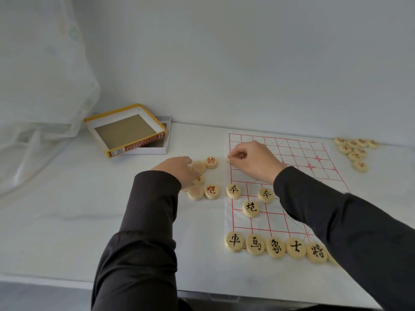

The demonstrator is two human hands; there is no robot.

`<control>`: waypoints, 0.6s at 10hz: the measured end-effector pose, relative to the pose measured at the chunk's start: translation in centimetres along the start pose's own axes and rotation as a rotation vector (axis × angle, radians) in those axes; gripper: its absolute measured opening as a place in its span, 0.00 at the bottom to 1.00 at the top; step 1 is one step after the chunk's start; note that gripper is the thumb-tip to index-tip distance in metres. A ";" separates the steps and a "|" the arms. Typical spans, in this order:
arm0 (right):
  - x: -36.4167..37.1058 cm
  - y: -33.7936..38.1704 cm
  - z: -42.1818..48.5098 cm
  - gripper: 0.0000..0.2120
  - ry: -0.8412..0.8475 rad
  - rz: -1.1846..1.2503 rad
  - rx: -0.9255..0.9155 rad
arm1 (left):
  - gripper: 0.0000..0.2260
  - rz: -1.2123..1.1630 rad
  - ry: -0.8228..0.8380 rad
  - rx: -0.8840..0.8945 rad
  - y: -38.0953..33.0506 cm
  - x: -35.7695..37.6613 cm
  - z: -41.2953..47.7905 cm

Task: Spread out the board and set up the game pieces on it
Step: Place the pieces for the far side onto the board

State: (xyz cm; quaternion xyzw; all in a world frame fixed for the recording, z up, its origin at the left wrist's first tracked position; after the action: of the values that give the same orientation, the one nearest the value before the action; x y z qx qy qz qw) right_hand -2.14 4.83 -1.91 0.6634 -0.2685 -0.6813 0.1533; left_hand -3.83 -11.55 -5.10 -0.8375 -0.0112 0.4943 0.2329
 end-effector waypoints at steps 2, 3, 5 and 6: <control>3.9 1.7 -2.8 0.16 0.235 -0.197 -0.100 | 0.23 -0.017 -0.023 0.005 0.6 -0.5 -0.4; 4.9 3.0 -3.6 0.23 0.259 -0.331 -0.199 | 0.23 -0.023 -0.032 0.010 1.0 -0.8 -0.5; 6.2 4.3 -3.5 0.20 0.222 -0.488 -0.298 | 0.23 -0.023 -0.038 0.009 1.2 -0.9 -0.5; 6.3 4.7 -3.5 0.15 0.214 -0.442 -0.298 | 0.23 -0.020 -0.040 0.020 0.8 -0.8 -0.4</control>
State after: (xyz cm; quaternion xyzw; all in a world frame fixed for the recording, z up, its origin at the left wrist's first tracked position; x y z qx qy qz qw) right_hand 0.22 -3.05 -4.32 0.7441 0.0032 -0.6564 0.1243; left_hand -4.09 -12.67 -4.57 -0.8248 -0.0193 0.5088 0.2457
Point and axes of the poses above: each hand's wrist, its own z-axis towards the middle knuckle, its own x-axis out of the palm, y = z × x, the point moved 10 cm from there along z, towards the middle knuckle, and after that the axes turned 4 degrees about x, right-handed, at the moved point
